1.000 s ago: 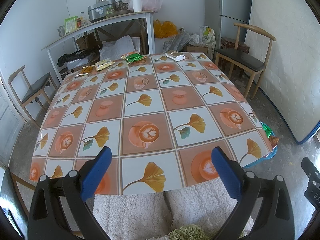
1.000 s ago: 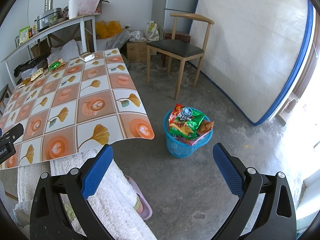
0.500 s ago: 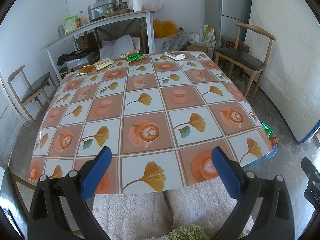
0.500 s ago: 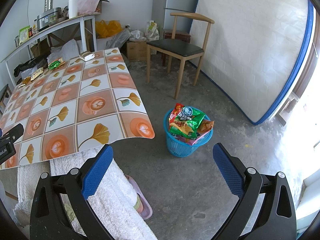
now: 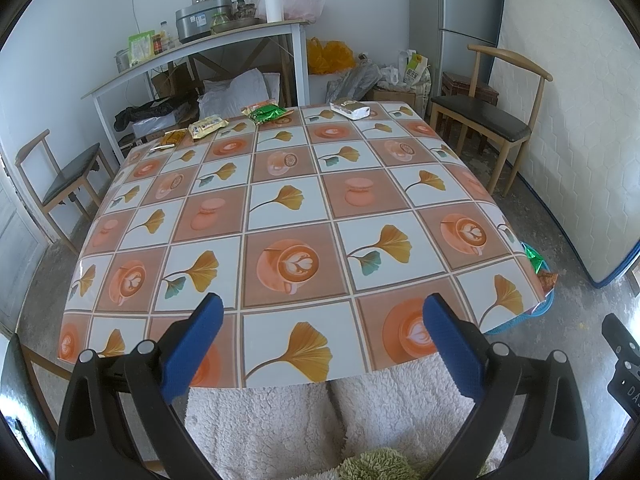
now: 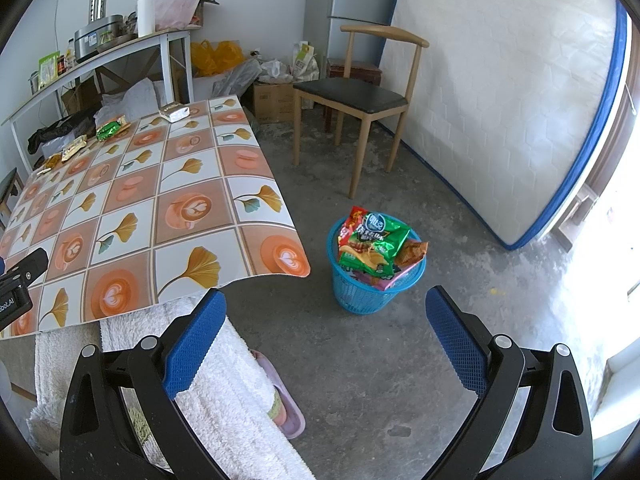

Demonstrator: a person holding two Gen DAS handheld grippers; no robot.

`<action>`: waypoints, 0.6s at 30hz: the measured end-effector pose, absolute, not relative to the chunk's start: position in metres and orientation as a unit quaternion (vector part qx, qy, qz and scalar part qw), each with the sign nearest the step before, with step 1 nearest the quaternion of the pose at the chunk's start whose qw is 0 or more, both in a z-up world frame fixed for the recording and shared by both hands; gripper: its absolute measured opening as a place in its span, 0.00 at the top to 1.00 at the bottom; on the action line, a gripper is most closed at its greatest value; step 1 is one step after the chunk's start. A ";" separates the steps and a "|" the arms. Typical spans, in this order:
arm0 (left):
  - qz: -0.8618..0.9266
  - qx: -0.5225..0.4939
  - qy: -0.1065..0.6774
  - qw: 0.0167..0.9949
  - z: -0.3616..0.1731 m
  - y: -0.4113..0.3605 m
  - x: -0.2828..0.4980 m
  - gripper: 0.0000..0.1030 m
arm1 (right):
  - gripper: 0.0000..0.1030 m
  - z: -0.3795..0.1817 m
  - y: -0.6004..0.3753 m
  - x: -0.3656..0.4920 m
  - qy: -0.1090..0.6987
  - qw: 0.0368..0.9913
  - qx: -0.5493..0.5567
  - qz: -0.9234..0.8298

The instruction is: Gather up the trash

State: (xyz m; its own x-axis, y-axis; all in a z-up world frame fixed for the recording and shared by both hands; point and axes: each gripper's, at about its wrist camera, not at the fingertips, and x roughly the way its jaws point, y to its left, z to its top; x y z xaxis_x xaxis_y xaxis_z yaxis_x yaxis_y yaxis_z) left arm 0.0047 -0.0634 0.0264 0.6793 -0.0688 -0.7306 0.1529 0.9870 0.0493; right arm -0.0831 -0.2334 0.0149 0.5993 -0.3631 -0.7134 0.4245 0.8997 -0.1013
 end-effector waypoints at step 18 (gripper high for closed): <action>-0.061 0.053 0.396 0.915 0.028 -0.062 0.006 0.05 | 0.07 0.016 -0.233 -0.084 0.389 0.893 0.040 -0.221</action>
